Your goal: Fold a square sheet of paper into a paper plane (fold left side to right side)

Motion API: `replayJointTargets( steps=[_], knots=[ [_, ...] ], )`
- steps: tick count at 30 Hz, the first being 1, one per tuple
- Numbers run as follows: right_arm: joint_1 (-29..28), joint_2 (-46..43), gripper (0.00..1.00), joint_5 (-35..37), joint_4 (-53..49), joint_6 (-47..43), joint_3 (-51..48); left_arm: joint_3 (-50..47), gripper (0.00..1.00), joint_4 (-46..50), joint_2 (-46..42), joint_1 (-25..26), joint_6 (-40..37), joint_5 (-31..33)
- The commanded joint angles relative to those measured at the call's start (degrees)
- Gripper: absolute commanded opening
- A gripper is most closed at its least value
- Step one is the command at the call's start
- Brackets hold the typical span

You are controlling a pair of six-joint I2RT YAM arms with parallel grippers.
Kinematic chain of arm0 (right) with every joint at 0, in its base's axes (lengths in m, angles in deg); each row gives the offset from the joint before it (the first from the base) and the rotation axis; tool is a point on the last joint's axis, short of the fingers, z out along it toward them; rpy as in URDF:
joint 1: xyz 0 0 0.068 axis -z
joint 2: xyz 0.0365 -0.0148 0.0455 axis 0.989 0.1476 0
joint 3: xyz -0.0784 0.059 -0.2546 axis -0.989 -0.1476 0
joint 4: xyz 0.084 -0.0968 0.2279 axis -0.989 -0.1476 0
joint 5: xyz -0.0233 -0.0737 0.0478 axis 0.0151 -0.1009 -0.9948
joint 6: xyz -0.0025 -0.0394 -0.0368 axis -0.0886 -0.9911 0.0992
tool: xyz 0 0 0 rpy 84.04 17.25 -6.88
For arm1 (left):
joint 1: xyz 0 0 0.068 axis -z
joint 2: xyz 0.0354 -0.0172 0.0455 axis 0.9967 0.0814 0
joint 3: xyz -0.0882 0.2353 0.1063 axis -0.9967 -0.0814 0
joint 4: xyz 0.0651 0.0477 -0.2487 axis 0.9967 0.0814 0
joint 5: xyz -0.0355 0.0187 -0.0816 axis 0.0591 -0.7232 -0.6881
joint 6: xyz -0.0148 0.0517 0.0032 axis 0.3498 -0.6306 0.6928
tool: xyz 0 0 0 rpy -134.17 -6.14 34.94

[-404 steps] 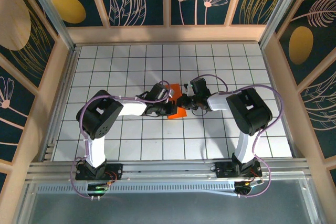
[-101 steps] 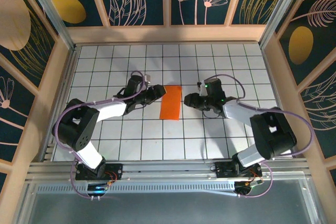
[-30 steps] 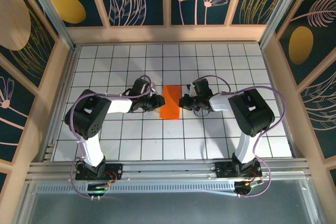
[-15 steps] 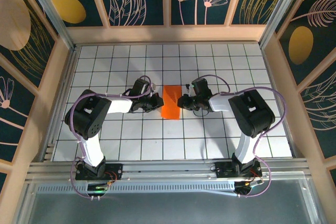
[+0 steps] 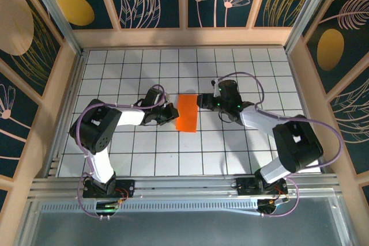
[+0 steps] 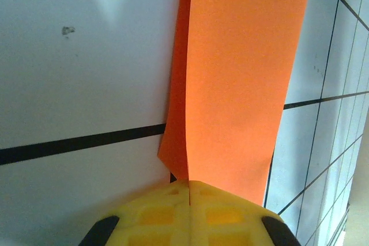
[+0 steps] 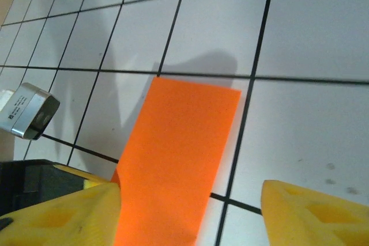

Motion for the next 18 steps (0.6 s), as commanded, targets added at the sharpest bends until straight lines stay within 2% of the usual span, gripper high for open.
replayJointTargets(
  steps=[1,10,18],
  knots=[
    [0.2,-4.5,0.7,4.9,-1.5,-3.7,-2.1,-0.7,0.0,-1.0,-1.8,0.5,1.8,0.7],
    [-1.6,-15.1,0.77,6.3,0.0,-4.9,-8.4,-1.4,0.0,-1.2,-2.2,0.5,3.2,2.0],
    [-11.4,-19.2,0.78,13.3,-2.2,-7.4,-11.4,-2.1,0.0,-1.8,-2.5,0.6,4.5,2.5]
  ],
)
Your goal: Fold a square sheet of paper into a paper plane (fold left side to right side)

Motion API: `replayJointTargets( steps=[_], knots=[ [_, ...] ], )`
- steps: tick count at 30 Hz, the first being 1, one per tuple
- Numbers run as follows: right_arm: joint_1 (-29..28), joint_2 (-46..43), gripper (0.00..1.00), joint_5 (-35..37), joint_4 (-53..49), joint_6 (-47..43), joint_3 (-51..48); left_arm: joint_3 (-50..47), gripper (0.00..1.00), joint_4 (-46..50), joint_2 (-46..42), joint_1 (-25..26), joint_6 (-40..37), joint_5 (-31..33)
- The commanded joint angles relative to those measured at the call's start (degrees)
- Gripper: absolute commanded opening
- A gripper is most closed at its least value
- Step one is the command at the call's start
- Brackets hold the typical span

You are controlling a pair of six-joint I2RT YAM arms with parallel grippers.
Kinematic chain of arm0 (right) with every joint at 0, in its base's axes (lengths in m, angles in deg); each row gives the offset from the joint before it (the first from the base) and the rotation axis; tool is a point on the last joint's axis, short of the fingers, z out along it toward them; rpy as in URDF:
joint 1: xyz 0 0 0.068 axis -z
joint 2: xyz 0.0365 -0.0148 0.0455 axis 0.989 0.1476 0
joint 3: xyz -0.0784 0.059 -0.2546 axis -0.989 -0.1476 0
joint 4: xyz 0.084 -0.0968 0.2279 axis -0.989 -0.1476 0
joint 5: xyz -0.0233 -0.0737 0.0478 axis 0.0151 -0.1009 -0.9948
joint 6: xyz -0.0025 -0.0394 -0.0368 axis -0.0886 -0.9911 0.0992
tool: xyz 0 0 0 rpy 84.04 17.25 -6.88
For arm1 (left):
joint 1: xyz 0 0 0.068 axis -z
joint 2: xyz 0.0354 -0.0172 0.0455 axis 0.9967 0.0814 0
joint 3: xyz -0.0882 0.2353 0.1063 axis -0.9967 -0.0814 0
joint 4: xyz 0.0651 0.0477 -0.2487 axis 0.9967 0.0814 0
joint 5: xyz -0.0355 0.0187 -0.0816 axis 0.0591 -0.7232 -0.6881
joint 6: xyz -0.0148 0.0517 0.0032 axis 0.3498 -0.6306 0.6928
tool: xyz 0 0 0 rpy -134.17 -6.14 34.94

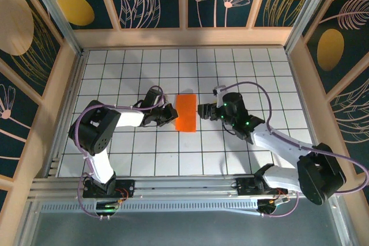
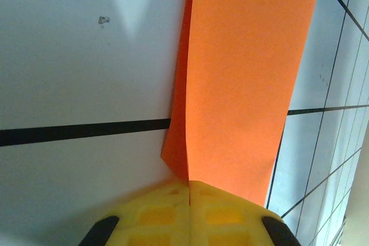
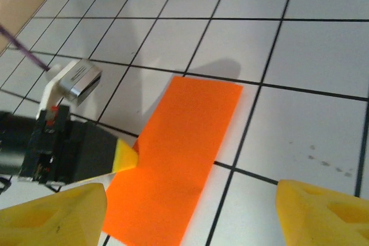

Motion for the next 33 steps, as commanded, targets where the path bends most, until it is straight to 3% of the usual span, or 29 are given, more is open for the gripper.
replayJointTargets(
  steps=[1,9,18,33],
  knots=[
    [-4.4,-1.7,0.79,5.8,-1.0,-2.6,-2.3,-0.7,0.0,-1.0,-1.8,0.3,1.7,1.0],
    [-16.9,-1.5,0.82,15.8,3.6,-8.8,-7.7,-1.8,0.0,-0.1,-3.6,0.3,2.7,2.5],
    [-23.8,5.0,0.83,20.9,10.5,-19.5,-9.0,-2.4,0.0,-2.0,-3.1,1.1,4.5,1.9],
    [-27.3,20.2,0.83,22.3,22.0,-29.7,-4.9,-2.5,0.0,-1.7,-3.6,2.2,5.2,2.2]
  ],
)
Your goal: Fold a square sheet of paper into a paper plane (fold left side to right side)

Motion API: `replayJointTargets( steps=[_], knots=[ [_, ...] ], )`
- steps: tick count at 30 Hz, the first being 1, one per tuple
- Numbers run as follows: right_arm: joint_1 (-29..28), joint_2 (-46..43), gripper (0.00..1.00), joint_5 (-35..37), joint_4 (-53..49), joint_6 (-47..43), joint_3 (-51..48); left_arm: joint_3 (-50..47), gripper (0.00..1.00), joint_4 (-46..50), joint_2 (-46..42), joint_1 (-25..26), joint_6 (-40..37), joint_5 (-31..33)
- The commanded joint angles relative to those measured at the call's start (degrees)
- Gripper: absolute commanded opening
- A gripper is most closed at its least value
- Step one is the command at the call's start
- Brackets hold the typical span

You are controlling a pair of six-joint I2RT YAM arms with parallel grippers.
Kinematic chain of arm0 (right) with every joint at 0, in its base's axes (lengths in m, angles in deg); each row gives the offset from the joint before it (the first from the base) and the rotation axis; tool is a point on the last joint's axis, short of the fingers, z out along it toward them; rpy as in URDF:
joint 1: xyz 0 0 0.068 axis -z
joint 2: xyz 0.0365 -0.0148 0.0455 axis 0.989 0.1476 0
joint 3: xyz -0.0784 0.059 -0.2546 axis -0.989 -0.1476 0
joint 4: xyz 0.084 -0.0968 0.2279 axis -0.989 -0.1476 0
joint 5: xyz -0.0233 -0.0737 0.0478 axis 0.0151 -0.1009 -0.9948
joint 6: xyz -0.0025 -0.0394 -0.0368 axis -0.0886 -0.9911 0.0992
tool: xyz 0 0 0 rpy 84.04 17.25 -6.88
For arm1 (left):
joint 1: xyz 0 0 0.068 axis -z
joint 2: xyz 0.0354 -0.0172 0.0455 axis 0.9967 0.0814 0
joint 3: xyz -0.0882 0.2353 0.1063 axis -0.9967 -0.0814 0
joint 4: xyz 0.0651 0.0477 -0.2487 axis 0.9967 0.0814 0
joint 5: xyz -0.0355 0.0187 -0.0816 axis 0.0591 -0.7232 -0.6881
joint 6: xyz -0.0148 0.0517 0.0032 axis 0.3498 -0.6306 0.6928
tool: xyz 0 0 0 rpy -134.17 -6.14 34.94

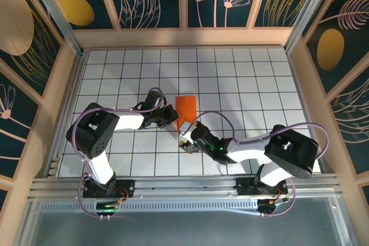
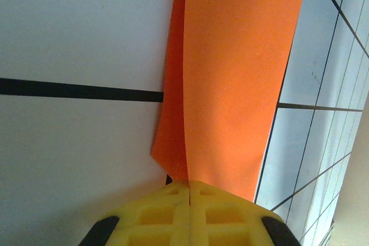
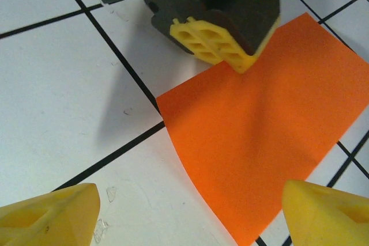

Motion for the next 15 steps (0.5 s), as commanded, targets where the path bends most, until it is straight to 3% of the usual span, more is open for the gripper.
replayJointTargets(
  steps=[1,15],
  knots=[
    [-0.5,2.5,0.83,2.0,5.4,-2.8,2.4,-0.6,0.0,-0.9,-1.4,0.6,1.0,0.6],
    [1.0,9.7,0.72,3.1,8.3,-2.8,6.5,-0.9,0.0,-0.7,-2.2,1.5,1.4,1.1]
  ],
)
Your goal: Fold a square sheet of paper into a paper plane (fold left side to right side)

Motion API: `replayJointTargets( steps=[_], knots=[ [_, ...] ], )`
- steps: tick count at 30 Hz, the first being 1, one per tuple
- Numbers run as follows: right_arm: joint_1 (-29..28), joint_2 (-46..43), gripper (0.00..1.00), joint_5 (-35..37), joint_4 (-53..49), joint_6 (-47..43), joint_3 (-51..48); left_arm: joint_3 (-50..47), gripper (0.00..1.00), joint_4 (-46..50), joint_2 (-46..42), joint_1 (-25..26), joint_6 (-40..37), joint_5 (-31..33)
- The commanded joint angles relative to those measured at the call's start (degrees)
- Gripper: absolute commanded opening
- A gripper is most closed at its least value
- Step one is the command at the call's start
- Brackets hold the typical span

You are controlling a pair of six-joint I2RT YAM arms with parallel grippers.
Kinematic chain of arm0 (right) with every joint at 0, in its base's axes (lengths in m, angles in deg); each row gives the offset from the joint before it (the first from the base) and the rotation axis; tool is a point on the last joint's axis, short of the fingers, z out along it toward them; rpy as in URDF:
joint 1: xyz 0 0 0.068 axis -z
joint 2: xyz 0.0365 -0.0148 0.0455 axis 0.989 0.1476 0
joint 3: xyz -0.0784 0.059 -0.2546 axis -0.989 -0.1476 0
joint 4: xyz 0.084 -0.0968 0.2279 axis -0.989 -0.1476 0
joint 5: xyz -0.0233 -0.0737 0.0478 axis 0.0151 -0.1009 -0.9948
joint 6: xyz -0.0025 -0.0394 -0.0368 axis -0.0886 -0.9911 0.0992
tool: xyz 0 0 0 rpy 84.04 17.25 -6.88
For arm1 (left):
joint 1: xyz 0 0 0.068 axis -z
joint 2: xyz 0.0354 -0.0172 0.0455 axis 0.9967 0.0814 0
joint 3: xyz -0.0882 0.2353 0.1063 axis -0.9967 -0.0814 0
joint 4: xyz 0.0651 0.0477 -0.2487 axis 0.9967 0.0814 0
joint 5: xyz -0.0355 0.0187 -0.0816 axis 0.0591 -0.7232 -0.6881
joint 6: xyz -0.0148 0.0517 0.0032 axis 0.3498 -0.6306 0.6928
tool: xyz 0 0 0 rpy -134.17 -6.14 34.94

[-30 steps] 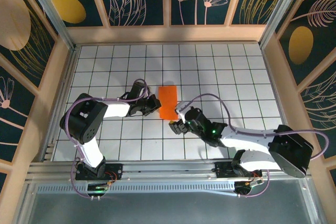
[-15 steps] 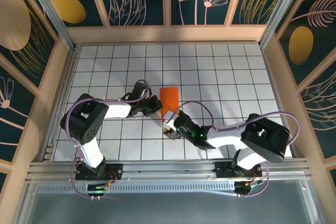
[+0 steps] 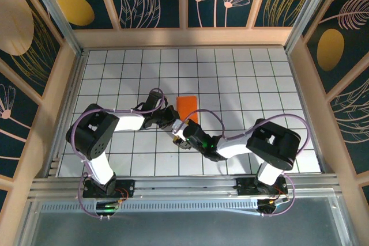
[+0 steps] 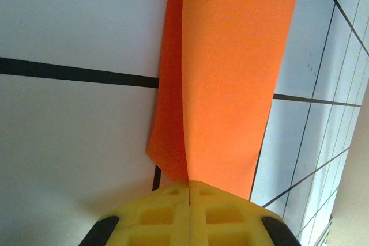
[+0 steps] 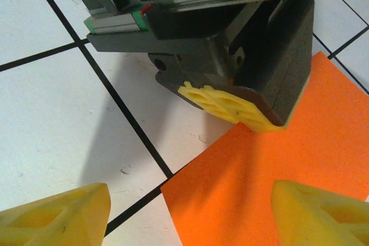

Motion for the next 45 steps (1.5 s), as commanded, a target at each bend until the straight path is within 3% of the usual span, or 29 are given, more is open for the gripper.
replayJointTargets(
  steps=[1,15,18,21,30,34,38,45],
  knots=[
    [0.9,0.5,0.7,1.7,2.4,0.0,1.2,-0.6,0.0,-0.6,-1.4,0.4,0.9,0.8],
    [1.0,0.0,0.27,0.6,-2.8,3.3,1.8,-0.2,0.0,0.2,-1.2,0.5,0.4,1.4],
    [1.0,-0.3,0.13,0.6,-3.4,3.9,1.6,-0.4,0.0,0.2,-1.6,0.5,0.3,1.6],
    [1.2,-1.0,0.0,1.0,-3.9,4.9,1.5,-0.5,0.07,0.9,-2.4,0.5,-0.2,2.1],
    [3.9,-4.5,0.0,-6.3,-6.9,11.6,0.7,-1.3,0.3,6.0,-8.2,-0.6,-3.4,5.3],
    [6.7,-6.9,0.0,-13.1,-8.1,15.1,-0.1,-2.0,0.37,8.1,-11.9,-2.4,-4.9,6.1],
    [9.9,-8.5,0.0,-20.8,-8.7,18.6,-0.8,0.2,0.35,10.0,-13.2,-3.3,-8.3,5.5],
    [13.9,-8.3,0.0,-28.8,-8.4,22.0,-1.1,6.6,0.18,10.9,-6.9,-3.3,-11.8,0.9]
  ],
)
